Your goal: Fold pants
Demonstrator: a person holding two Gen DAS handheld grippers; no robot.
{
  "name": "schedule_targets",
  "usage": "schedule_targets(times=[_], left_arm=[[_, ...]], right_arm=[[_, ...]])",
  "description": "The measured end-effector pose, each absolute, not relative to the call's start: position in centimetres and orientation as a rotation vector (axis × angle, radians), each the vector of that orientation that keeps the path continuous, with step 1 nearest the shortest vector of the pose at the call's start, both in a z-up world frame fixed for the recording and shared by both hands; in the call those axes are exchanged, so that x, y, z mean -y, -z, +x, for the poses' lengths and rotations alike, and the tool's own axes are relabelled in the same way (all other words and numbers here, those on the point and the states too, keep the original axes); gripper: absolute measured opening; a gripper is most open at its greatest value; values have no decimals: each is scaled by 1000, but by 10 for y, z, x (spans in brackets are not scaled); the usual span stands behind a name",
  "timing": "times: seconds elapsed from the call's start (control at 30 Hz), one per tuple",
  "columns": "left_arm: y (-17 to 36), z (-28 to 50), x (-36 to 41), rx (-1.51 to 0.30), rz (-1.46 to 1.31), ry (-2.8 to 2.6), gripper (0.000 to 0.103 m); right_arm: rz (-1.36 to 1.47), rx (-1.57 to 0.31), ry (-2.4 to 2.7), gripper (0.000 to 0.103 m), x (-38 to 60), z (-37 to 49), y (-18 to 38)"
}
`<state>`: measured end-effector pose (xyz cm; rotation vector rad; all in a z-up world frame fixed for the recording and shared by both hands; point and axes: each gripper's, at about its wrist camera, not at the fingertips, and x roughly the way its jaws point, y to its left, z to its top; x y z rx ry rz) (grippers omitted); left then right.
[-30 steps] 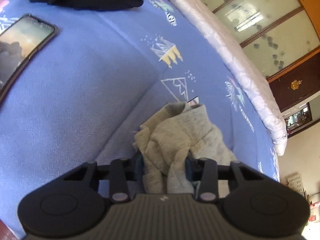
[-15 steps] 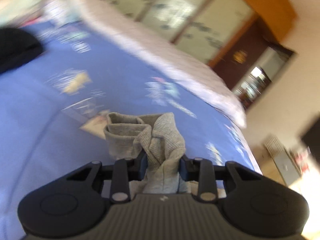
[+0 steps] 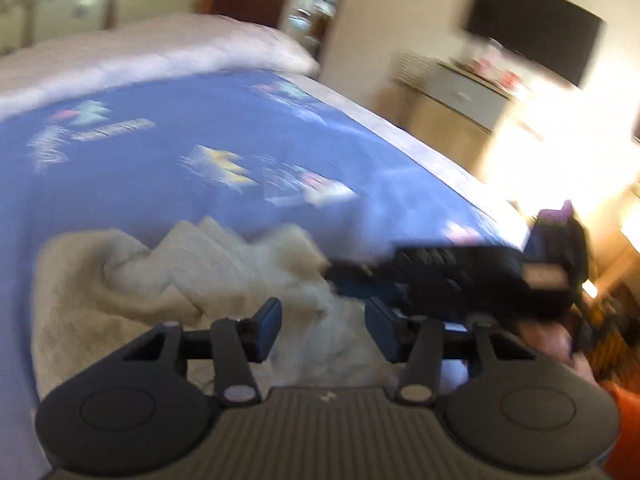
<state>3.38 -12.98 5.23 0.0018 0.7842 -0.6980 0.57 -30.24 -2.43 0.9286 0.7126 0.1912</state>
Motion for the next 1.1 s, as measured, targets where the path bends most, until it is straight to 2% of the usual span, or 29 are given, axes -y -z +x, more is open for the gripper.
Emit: schedule_targets(times=[0.1, 0.23, 0.4, 0.47, 0.5, 0.53, 0.57, 0.6, 0.67, 0.83, 0.93, 1.0, 1.07, 1.1], left_arm=[[-65, 18, 107, -718, 1, 697, 55], [-75, 20, 39, -716, -133, 522, 64], [-41, 28, -40, -868, -389, 294, 64], [-28, 24, -56, -894, -443, 256, 64], [-22, 24, -61, -905, -449, 240, 64], [-17, 23, -63, -916, -450, 227, 64], [-13, 23, -65, -927, -450, 219, 64], [-10, 23, -65, -937, -455, 219, 64], [-9, 25, -63, -937, -463, 240, 64], [-26, 28, -42, -894, -407, 310, 66], [-29, 32, -22, -892, -362, 339, 69], [-20, 39, -3, -957, -291, 320, 69], [-5, 47, 14, -1025, -191, 281, 69], [3, 48, 18, -1048, -161, 265, 69]], right_arm=[[916, -688, -202, 35, 309, -6, 19], [845, -643, -296, 63, 296, 2, 12], [675, -673, -371, 67, 277, 34, 15], [604, -704, -396, 75, 262, 52, 19], [578, -735, -402, 75, 255, 59, 22], [555, -783, -408, 68, 248, 67, 26], [541, -819, -423, 36, 242, 69, 25], [534, -830, -449, 22, 237, 70, 22], [502, -789, -449, 19, 234, 62, 5], [638, -577, -398, 18, 282, 27, -38], [587, -587, -276, 19, 305, 18, -29], [629, -698, -178, 27, 314, 27, -3], [633, -766, -74, 51, 320, 31, 20], [650, -754, -49, 56, 322, 28, 22]])
